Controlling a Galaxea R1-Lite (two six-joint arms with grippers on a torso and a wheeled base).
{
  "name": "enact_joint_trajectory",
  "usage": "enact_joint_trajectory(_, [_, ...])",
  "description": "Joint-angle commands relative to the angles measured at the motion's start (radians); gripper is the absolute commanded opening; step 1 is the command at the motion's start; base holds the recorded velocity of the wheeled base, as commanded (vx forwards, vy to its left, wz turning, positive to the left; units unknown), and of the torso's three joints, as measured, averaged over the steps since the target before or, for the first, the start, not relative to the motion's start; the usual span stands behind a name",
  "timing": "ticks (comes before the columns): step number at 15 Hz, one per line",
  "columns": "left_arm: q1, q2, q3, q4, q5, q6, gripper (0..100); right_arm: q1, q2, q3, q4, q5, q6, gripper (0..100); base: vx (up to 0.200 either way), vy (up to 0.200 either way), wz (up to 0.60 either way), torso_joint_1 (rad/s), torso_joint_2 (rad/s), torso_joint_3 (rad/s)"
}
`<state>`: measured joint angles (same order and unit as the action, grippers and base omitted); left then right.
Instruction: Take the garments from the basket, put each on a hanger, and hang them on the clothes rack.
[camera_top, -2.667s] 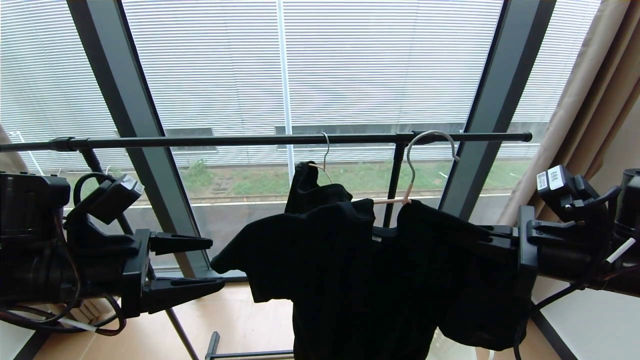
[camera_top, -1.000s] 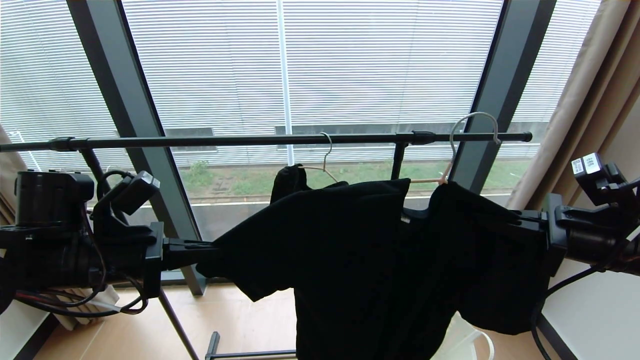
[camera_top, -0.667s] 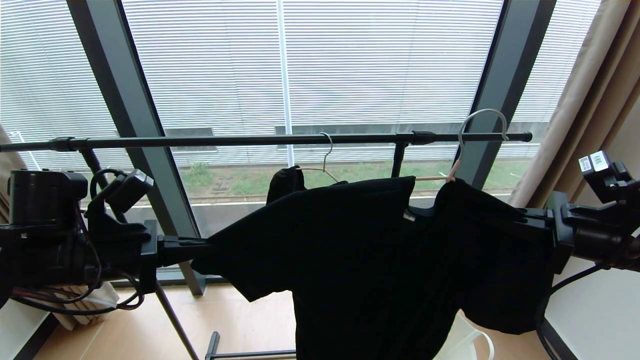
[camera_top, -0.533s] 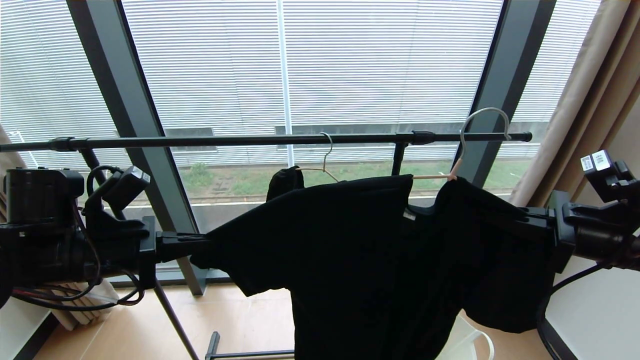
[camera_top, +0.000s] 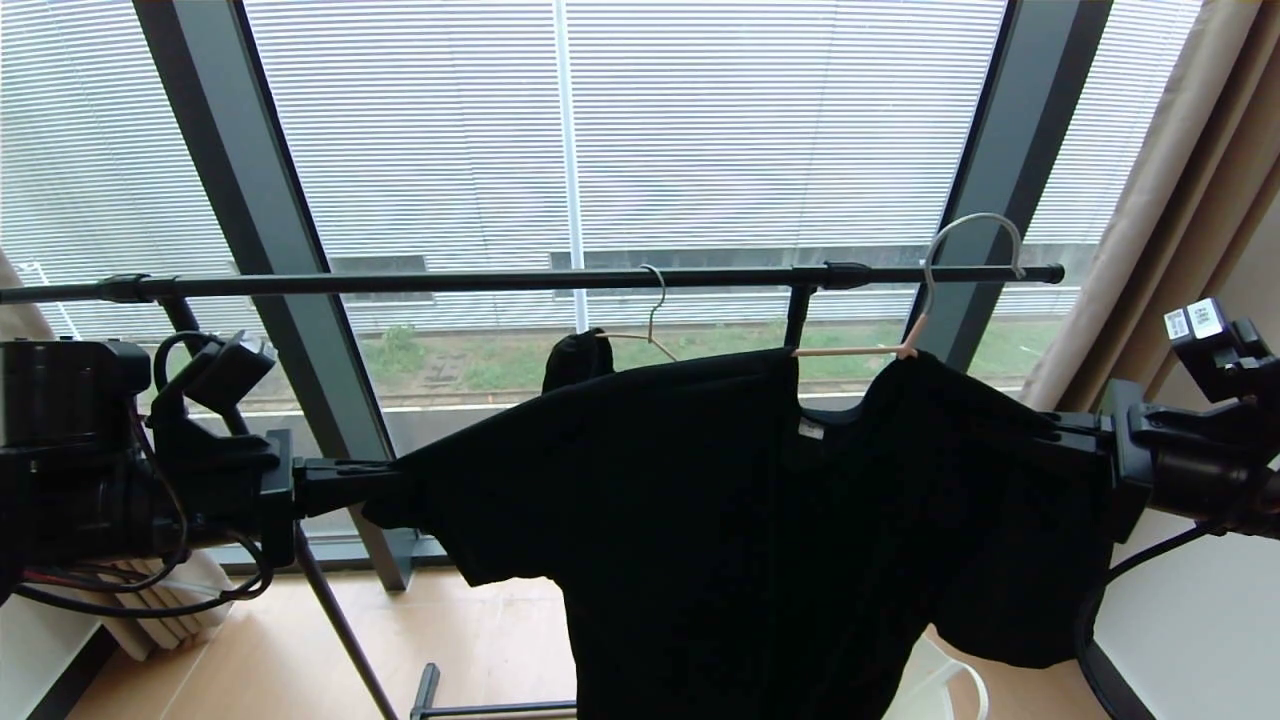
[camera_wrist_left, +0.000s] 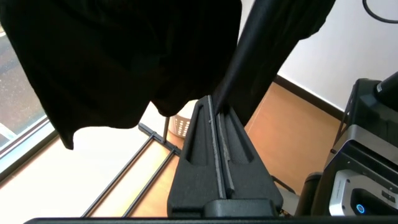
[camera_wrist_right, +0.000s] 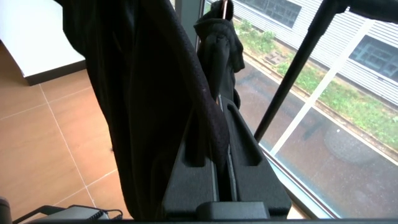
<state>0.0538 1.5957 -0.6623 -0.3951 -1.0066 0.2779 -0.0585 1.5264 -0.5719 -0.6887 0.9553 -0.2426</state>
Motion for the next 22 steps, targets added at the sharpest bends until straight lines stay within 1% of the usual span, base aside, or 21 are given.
enact_joint_trajectory(1, [0.012, 0.010, 0.000, -0.010, -0.001, 0.000, 0, 0.000, 0.001, -0.002, 0.000, 0.000, 0.000, 0, 0.000, 0.000, 0.00, 0.000, 0.00, 0.000])
enact_joint_trajectory(11, [0.061, 0.032, -0.017, -0.030, -0.003, -0.002, 0, -0.004, 0.001, -0.005, 0.000, 0.000, 0.003, 0, 0.000, 0.000, 0.00, 0.000, 0.00, 0.000])
enact_joint_trajectory(22, [0.058, 0.039, -0.020, -0.031, 0.000, 0.003, 0, -0.006, 0.006, -0.008, 0.002, 0.003, 0.003, 0, 0.000, 0.000, 0.00, 0.000, 0.00, 0.000])
